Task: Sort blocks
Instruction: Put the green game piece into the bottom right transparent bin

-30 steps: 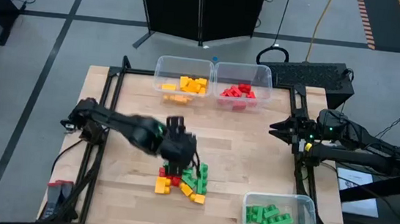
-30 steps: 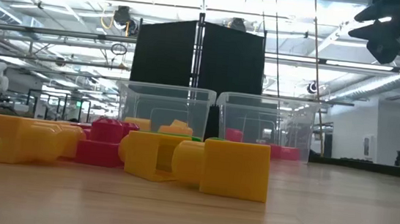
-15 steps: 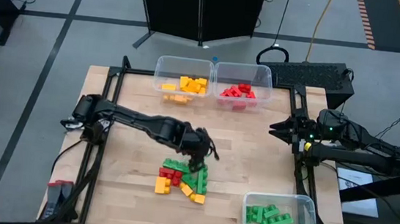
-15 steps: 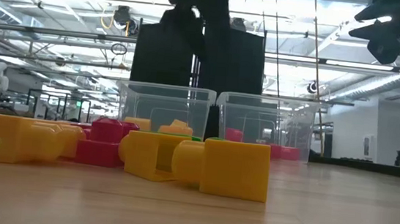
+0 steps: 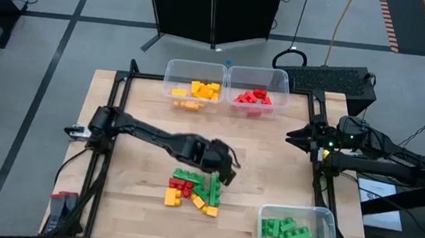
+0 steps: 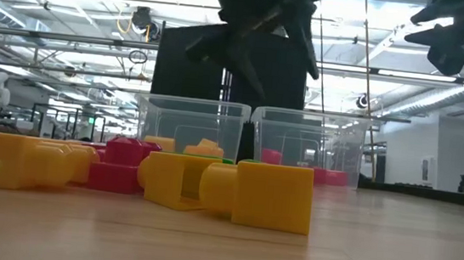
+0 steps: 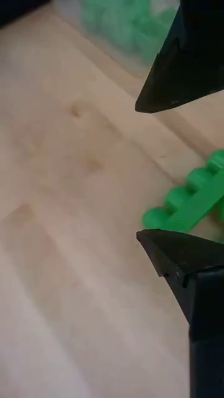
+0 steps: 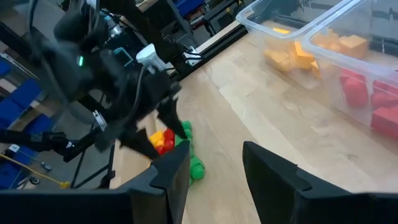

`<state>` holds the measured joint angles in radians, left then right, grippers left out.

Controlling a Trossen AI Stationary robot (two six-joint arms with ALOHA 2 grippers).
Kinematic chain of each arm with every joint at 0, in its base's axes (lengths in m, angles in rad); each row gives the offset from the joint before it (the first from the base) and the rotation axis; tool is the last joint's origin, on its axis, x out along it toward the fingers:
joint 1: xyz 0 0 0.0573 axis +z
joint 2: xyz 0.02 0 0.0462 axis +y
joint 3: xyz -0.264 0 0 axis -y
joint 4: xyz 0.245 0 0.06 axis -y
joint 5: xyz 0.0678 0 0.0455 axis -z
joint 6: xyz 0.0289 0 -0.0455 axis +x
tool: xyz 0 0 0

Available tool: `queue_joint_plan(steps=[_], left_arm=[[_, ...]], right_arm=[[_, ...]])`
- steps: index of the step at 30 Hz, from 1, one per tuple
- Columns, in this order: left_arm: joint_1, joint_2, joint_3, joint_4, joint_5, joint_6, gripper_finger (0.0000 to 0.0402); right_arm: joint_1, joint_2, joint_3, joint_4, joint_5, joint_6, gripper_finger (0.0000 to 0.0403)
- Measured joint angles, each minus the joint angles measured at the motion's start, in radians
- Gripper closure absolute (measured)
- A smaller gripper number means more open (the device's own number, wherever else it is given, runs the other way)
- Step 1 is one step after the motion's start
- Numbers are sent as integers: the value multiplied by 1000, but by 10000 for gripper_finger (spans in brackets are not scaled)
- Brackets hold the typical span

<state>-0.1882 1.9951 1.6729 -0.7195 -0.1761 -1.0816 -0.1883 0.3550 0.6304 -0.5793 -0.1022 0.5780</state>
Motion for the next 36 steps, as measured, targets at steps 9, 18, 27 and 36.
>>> queue_joint_plan(steps=[9,18,27,36], left_arm=[[-79,69,2,-2,-148,-206,118],[-134,157,48,24,-215,-326,118],[-155,219,72,3,-216,-380,122],[-107,217,72,-350,-266,-340,156]], right_arm=[[0,27,0,0,2,39,259],[0,83,0,-2,1,34,259],[0,95,0,-2,-8,5,259],[0,95,0,-2,-8,1,259]])
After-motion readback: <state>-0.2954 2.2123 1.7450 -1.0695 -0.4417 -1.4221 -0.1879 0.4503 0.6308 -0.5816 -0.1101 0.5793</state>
